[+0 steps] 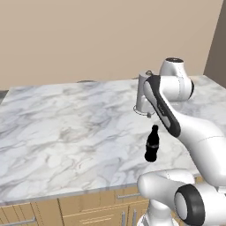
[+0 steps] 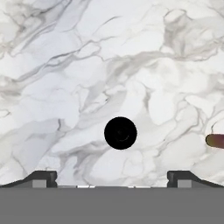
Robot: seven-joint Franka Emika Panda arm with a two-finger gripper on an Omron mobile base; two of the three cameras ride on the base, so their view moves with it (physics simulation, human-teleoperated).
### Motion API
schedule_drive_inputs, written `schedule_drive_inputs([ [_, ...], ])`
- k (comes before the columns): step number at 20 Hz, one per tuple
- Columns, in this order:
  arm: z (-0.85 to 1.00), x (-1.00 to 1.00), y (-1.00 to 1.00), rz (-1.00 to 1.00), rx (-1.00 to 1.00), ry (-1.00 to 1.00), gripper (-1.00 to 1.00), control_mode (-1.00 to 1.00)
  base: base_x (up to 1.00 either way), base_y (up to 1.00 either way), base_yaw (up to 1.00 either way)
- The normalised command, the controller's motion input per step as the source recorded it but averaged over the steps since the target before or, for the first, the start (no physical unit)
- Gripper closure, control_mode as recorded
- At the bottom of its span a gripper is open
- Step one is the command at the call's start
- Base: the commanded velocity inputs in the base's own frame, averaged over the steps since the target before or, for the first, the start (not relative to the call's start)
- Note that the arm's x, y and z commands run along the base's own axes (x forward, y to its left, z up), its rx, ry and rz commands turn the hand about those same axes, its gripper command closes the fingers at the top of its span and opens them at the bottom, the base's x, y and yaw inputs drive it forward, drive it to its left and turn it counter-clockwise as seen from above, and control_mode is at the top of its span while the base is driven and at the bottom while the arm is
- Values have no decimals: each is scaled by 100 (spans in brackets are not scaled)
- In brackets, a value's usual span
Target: Place the large bottle from the dining counter next to the other large bottle outside the sink, and place the small bottle from the dining counter next to the other small bottle inside the sink.
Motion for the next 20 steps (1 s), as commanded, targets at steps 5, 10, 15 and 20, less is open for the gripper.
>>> schedule_drive_inputs([
  [5, -9, 8, 0, 0, 0, 4, -100, -100, 0, 0, 0],
  [10, 0, 15, 0, 0, 0, 11, -100, -100, 0, 0, 0],
  [15, -1, 4, -1, 0, 0, 12, -100, -100, 0, 0, 0],
  [20, -10, 1, -12, 0, 0, 5, -100, -100, 0, 0, 0],
])
